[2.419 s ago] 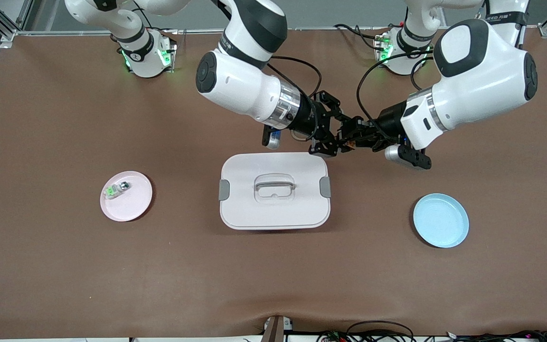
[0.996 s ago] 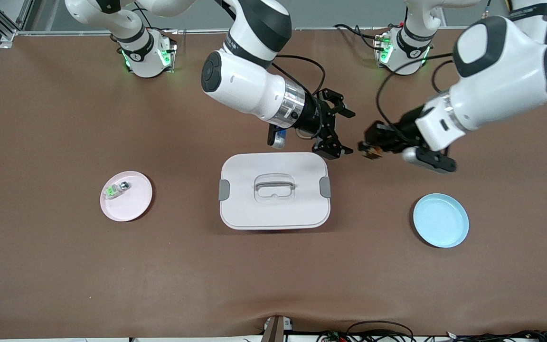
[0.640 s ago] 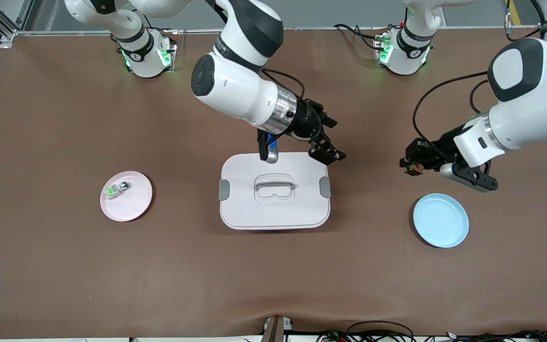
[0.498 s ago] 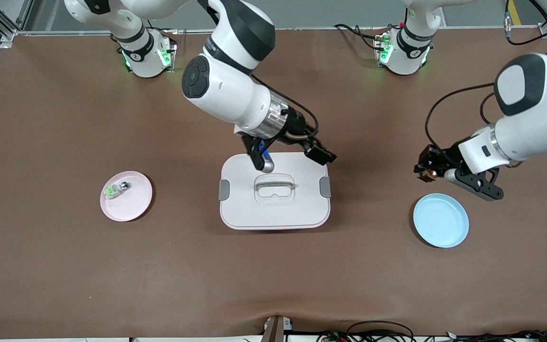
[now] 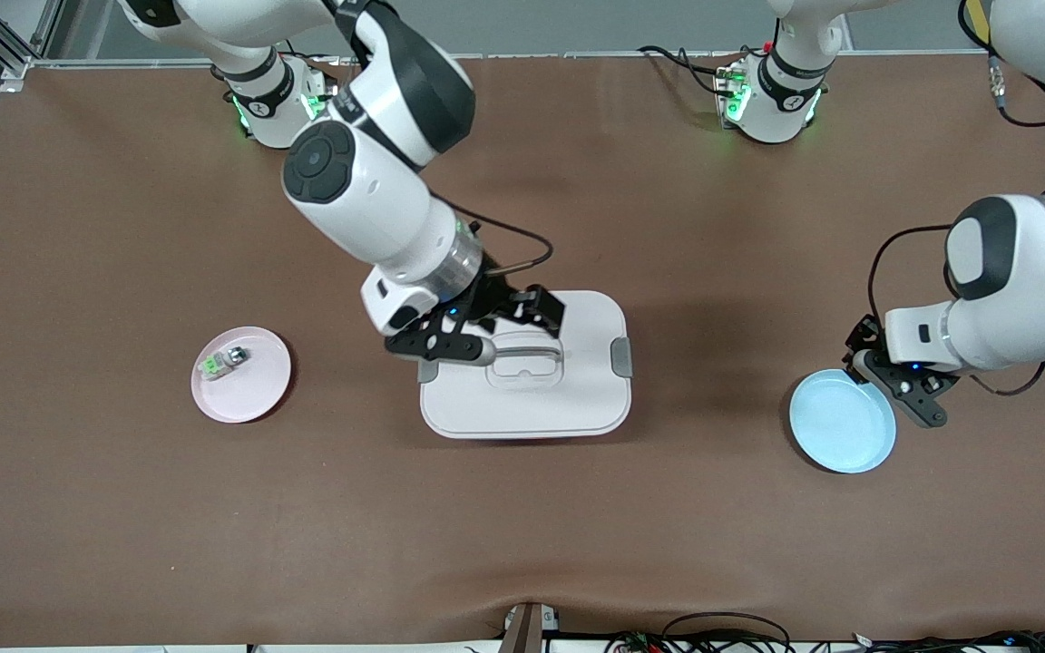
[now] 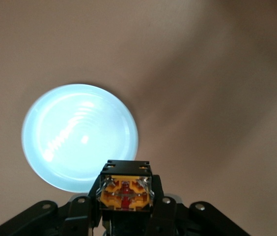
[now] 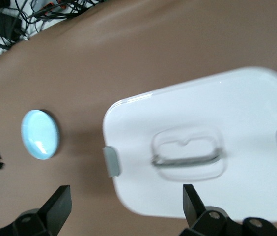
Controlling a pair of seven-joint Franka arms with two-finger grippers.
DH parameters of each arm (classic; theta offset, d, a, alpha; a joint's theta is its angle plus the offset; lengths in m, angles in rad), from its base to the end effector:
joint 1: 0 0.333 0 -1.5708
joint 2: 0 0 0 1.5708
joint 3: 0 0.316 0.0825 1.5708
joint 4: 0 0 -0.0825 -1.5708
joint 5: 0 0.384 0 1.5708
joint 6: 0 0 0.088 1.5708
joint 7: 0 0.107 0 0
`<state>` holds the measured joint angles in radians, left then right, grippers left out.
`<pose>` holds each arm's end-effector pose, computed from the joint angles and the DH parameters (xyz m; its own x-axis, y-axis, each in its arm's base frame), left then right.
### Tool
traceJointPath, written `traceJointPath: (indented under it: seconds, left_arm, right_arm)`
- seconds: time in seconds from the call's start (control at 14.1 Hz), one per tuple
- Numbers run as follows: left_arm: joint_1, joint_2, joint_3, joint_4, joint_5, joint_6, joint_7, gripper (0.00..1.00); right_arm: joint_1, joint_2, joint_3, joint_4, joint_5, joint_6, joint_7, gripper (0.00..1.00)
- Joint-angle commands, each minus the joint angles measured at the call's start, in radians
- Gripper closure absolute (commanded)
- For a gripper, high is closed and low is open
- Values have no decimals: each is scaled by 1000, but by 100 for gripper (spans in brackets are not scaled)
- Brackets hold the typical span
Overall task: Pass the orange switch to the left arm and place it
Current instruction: 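Lower the switch onto the blue plate and open the left gripper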
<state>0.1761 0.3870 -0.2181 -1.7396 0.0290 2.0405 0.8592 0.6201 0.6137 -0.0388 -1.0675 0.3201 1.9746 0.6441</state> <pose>0.6436 -0.0137 0.3530 0.6191 -0.7853 -0.0069 -0.7813 -0.6168 0.0952 0.6153 0.4394 0.5095 0.9887 -0.1434 0.0428 -0.1149 -0.9107 -0.3967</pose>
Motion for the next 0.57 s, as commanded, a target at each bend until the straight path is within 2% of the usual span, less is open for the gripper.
traceJointPath:
  seconds: [0.0,0.14,0.28,0.5]
  left_arm:
    - [34,78,-9,31,46,67,200,100]
    - [45,127,-9,31,46,136,390,100]
    - [59,165,-9,29,46,191,562,100]
    - [79,214,-9,25,46,249,729,100]
  right_arm:
    - [-39,-31,11,-12,-145,-57,-215,0]
    - [-77,-45,11,-12,-226,-132,-364,0]
    - [-146,-64,11,-12,-237,-231,-455,0]
    - [-247,-97,11,-12,-240,-382,-468,0]
